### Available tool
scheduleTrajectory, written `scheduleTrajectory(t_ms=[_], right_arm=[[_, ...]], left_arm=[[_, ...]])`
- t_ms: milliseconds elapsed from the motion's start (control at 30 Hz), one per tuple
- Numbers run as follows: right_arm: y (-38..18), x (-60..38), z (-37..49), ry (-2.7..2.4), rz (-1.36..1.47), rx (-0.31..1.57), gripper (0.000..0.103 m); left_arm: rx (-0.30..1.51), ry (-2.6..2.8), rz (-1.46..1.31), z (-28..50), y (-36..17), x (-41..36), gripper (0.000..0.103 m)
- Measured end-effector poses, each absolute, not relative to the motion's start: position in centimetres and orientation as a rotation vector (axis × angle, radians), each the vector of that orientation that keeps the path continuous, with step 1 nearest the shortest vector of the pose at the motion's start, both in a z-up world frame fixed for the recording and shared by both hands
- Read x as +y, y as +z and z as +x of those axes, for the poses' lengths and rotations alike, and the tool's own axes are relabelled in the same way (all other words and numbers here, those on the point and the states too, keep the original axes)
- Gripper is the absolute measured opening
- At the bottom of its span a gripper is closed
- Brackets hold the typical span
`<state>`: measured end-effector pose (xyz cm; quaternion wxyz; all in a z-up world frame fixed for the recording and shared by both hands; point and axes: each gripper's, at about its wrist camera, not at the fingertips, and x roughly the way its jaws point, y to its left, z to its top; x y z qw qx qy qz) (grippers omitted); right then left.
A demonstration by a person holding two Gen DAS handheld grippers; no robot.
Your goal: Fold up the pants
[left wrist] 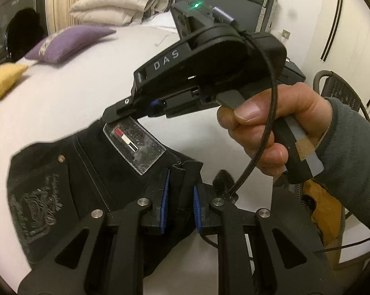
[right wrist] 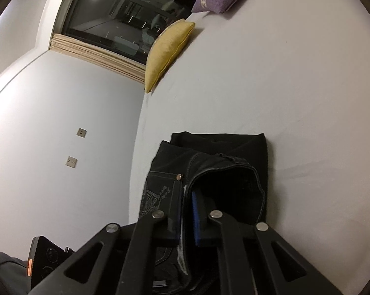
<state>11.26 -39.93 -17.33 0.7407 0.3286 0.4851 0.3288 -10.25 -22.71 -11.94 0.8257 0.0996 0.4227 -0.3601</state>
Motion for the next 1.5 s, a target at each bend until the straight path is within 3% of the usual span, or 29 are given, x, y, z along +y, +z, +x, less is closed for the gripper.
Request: scheduleTrajectory(t_ms=[200, 267, 333, 400, 667, 867, 900, 1000, 1100, 1167, 1233, 1333, 1367, 1433, 1500], right_arm=[[-23.4, -41.1, 11.7, 0.621, 0.819, 1.173, 0.016], [-23.0, -41.6, 11.1, 0.625, 0.832, 1.143, 0.025], [-22.0, -42.3, 10.9, 0.607, 0.824, 1.12, 0.039], [-20.8, -43.4, 10.8, 0.555, 0.819, 1.092, 0.049], [-15.2, -41.1, 7.3, 0.659, 0.762, 0.996, 0.051], [-20.0, -37.2, 4.7, 0.691, 0.744, 1.138, 0.05], [-21.2, -36.8, 4.3, 0.681, 0.719, 1.161, 0.043], [-22.7, -38.2, 3.9, 0.631, 0.738, 1.145, 0.0], [-21.0, -38.6, 3.6, 0.571, 0.659, 1.156, 0.0], [-18.7, -38.3, 4.0, 0.547, 0.602, 1.142, 0.009], [-16.4, -37.6, 4.9, 0.586, 0.616, 1.077, 0.026], [-13.9, -35.1, 7.6, 0.661, 0.606, 0.996, 0.041], [-13.8, -33.7, 9.3, 0.674, 0.594, 0.996, 0.045], [-15.4, -32.5, 12.2, 0.653, 0.596, 1.039, 0.062], [-19.0, -32.1, 14.5, 0.57, 0.573, 1.137, 0.063]], left_arm=[[1.006, -0.775, 0.199, -9.5, -16.6, -22.7, 0.018], [1.003, -0.796, 0.174, -9.8, -15.5, -22.3, 0.028], [0.999, -0.829, 0.126, -10.5, -13.9, -21.6, 0.063], [0.999, -0.873, 0.072, -11.6, -12.4, -20.4, 0.064], [0.903, -0.79, -0.085, -11.0, -9.7, -10.1, 0.064], [0.981, -0.634, -0.14, -6.5, -14.5, -4.5, 0.064], [1.021, -0.627, -0.158, -6.0, -16.0, -4.1, 0.064], [1.034, -0.628, -0.189, -6.1, -18.4, -3.1, 0.064], [1.034, -0.599, -0.175, -6.6, -17.3, -2.5, 0.064], [0.98, -0.576, -0.143, -7.2, -15.3, -1.9, 0.064], [0.944, -0.556, -0.112, -7.6, -13.6, -2.3, 0.064], [0.981, -0.505, -0.051, -6.1, -14.3, -2.8, 0.064], [1.001, -0.489, -0.049, -5.7, -15.0, -2.9, 0.064], [1.082, -0.418, -0.072, -4.1, -17.4, -2.4, 0.065], [1.16, -0.398, -0.127, -3.2, -19.1, -2.0, 0.067]])
